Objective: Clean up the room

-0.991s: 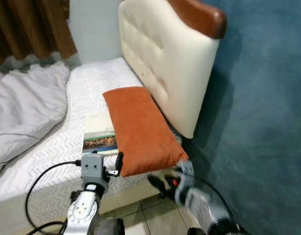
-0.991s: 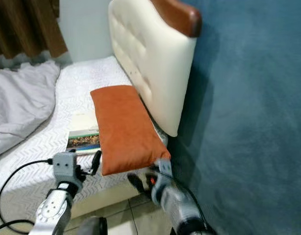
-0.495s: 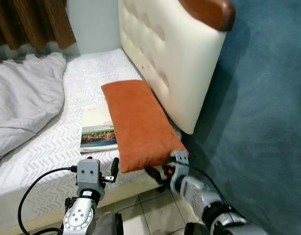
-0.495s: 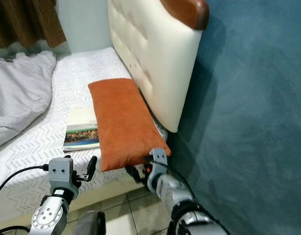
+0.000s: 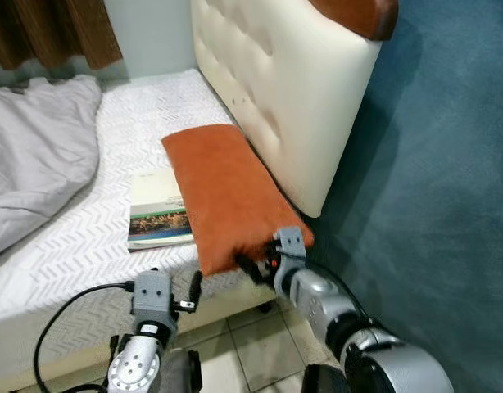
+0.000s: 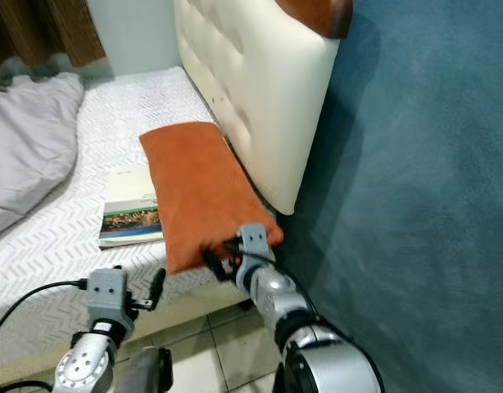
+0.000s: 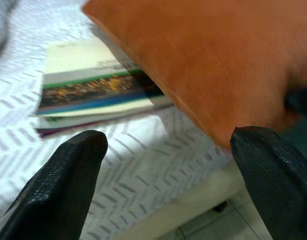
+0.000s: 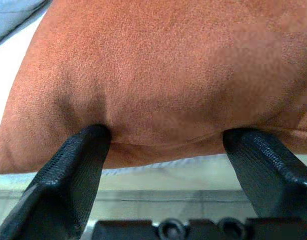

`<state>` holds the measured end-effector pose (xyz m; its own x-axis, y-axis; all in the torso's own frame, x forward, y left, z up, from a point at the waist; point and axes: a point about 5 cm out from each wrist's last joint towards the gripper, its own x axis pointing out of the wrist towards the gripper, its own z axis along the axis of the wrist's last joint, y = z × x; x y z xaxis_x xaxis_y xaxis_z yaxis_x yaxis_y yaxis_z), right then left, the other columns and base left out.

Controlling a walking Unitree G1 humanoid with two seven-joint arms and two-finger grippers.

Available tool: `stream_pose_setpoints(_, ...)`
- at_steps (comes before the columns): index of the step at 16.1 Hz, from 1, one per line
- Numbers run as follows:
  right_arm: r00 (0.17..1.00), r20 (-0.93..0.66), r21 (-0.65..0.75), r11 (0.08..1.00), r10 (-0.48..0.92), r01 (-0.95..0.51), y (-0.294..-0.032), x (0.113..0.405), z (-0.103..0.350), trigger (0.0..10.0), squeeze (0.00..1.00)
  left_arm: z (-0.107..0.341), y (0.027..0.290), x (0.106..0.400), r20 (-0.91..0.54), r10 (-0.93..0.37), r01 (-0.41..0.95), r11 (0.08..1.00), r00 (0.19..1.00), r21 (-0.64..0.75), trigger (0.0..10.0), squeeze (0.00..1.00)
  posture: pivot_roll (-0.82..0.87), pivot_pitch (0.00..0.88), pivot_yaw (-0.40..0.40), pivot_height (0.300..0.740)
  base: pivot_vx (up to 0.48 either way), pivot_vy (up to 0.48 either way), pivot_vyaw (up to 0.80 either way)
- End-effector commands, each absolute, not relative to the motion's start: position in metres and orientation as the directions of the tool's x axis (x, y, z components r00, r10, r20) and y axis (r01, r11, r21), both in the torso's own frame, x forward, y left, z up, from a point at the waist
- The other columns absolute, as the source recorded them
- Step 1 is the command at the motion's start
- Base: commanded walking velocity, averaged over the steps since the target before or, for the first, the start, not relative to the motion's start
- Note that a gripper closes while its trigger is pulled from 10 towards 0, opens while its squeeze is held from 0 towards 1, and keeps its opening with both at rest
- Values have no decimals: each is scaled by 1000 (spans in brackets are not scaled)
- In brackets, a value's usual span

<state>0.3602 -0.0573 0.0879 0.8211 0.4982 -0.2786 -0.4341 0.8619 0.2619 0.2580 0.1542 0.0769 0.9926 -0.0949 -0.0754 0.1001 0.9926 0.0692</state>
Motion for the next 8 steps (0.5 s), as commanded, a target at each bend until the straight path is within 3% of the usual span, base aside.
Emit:
stream_pose_setpoints(1,844,-233,256,868,483,-426,-55,368,102,10000,0,68,152,253,-120,-107,117,990,987,77,10000,0,160,181,-68,605,0,0,0)
stream_pose_setpoints(4,890,-172,244,894,421,-376,-50,382,129,10000,0,72,148,252,-105,-126,136,987,986,85,10000,0,183,197,-68,605,0,0,0)
stream_pose_setpoints(8,945,-106,461,857,309,-228,-50,395,158,10000,0,71,149,247,-109,-123,133,987,986,90,10000,0,194,197,-77,605,0,0,0)
